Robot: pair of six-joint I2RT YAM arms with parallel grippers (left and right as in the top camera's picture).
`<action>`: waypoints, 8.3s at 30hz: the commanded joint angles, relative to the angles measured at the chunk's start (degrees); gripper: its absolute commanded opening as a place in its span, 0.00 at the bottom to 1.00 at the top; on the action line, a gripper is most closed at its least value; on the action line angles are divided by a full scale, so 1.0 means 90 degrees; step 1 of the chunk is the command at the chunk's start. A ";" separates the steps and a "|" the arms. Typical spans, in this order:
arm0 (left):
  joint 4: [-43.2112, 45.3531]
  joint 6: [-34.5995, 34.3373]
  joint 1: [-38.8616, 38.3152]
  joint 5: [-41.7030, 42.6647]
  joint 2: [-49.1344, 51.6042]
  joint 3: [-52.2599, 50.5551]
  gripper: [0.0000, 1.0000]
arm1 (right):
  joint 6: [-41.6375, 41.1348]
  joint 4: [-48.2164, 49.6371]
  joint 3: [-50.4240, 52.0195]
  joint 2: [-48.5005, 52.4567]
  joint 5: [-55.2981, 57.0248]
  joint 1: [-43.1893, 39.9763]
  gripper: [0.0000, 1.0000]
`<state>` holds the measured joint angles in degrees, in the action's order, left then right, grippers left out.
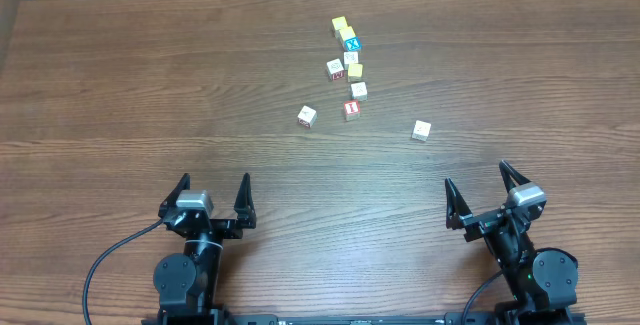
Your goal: Flip 5 blocks
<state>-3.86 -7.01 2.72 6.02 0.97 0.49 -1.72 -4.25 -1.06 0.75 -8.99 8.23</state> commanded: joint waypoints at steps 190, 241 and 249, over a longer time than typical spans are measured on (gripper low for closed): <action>-0.7713 -0.0605 -0.1591 0.0066 1.1856 1.1414 0.95 | -0.3254 -0.3364 -0.7281 1.0758 0.1103 0.1090 0.30; -0.7737 -0.0610 -0.1598 -0.0172 1.1859 1.1414 0.96 | -0.5151 -0.4813 -0.6227 1.0392 0.0753 0.3424 0.63; -0.7735 -0.0610 -0.1598 -0.0172 1.1859 1.1414 0.96 | -0.5314 -0.4549 -0.6120 1.0394 0.0748 0.3424 0.59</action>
<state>-73.30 -11.88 -11.90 5.26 107.07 103.42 -48.42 -46.39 -56.51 94.15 -2.90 39.00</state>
